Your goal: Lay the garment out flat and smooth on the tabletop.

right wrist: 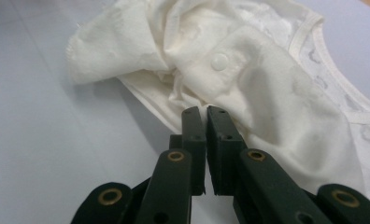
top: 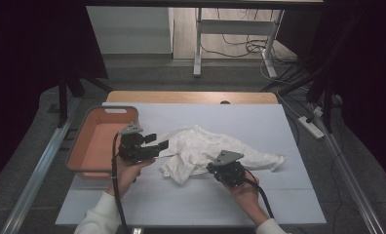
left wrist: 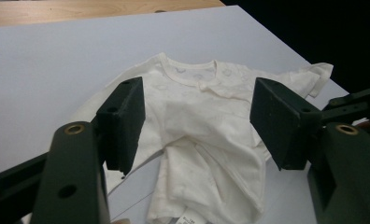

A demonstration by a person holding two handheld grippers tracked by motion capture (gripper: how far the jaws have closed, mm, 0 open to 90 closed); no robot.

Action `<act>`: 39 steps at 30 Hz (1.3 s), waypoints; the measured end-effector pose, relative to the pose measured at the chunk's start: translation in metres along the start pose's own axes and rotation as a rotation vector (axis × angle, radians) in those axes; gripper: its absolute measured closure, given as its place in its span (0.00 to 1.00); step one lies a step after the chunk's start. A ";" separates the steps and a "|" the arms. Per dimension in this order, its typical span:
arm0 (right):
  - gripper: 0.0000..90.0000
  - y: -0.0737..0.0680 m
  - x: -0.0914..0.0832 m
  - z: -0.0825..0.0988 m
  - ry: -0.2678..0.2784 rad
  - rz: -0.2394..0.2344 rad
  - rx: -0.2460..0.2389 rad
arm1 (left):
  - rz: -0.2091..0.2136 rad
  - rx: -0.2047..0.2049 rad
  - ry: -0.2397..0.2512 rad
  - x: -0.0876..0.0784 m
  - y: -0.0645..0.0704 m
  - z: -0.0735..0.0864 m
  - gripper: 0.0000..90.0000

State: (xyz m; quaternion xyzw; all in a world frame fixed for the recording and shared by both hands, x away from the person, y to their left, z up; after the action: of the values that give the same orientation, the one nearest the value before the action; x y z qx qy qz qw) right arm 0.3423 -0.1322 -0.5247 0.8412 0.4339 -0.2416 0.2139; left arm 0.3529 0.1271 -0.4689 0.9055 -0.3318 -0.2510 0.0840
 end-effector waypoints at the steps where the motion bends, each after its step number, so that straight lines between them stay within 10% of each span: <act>1: 0.96 -0.002 -0.006 0.000 0.005 -0.001 -0.005 | 0.001 0.002 -0.002 0.001 0.000 0.000 0.40; 39: 0.96 -0.048 -0.096 0.059 -0.047 -0.069 -0.047 | 0.011 0.016 -0.020 0.007 0.006 0.001 0.40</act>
State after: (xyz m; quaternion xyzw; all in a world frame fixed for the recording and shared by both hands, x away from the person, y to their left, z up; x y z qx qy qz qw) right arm 0.2409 -0.2005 -0.5224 0.8145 0.4632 -0.2582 0.2354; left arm 0.3534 0.1175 -0.4711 0.9018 -0.3393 -0.2570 0.0748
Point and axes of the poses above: each handheld gripper's, and its own axes: x roughly forward along the jaws, z roughly out of its underside, y roughly to its right, the point moved 5 cm from there along x, roughly forward along the jaws, and after that the axes turned 6 degrees about y, right-handed, at the moved point
